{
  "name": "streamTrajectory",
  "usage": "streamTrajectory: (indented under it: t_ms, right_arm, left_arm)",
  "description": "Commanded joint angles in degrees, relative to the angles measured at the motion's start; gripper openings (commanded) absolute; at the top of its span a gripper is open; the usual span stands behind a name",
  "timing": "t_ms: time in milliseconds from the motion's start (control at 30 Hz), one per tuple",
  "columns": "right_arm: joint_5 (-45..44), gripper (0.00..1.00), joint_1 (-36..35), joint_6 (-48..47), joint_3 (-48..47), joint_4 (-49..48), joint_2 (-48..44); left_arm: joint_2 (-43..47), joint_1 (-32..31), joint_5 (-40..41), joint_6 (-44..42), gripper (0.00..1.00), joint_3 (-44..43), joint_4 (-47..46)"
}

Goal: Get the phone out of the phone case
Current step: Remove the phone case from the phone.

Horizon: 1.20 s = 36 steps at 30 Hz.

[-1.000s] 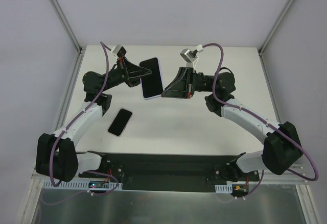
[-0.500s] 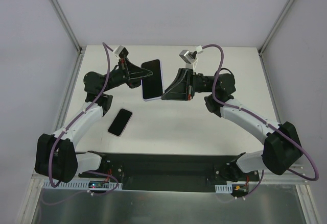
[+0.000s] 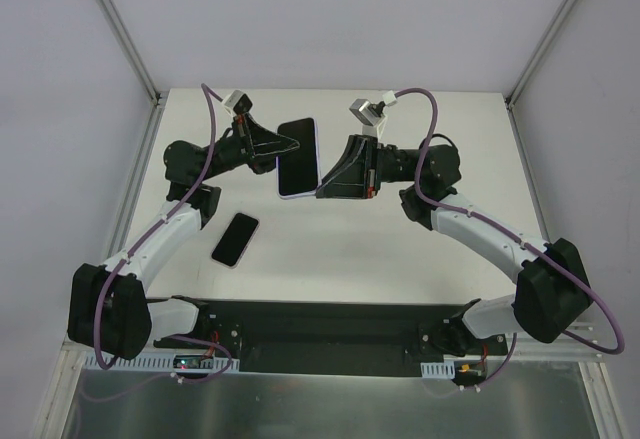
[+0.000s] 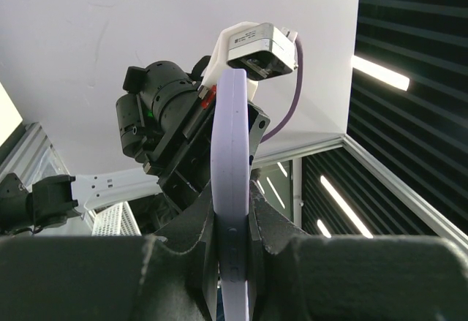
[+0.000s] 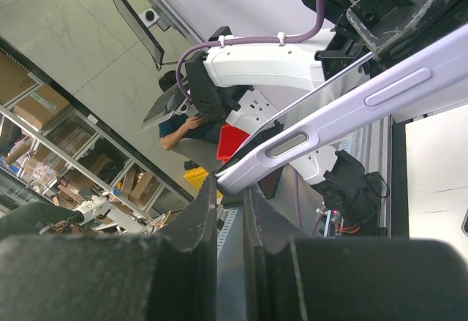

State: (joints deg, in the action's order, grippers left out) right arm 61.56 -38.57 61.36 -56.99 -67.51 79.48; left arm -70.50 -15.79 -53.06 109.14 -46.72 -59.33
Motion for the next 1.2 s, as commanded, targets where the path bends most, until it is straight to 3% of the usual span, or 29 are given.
streamTrajectory:
  t_ms: [0, 300, 700, 1167]
  right_arm:
    - [0.1, 0.01, -3.0, -3.3, -4.2, -17.4, -2.8]
    - [-1.4, 0.01, -3.0, -6.6, -2.0, -12.7, -3.2]
    - [-4.5, 0.01, -2.0, -17.8, 1.1, 3.0, -7.2]
    - [-6.5, 0.01, -2.0, -18.8, -0.4, 6.7, -5.2]
  left_arm:
    - [-0.2, -0.9, 4.0, -2.4, 0.00, -1.2, 3.4]
    - [1.2, -1.0, 4.1, -2.6, 0.00, -2.2, 4.8]
    - [3.2, -1.0, 3.5, -3.8, 0.00, -3.9, 6.6]
    - [4.4, -1.1, 3.1, -3.8, 0.00, -4.5, 7.0]
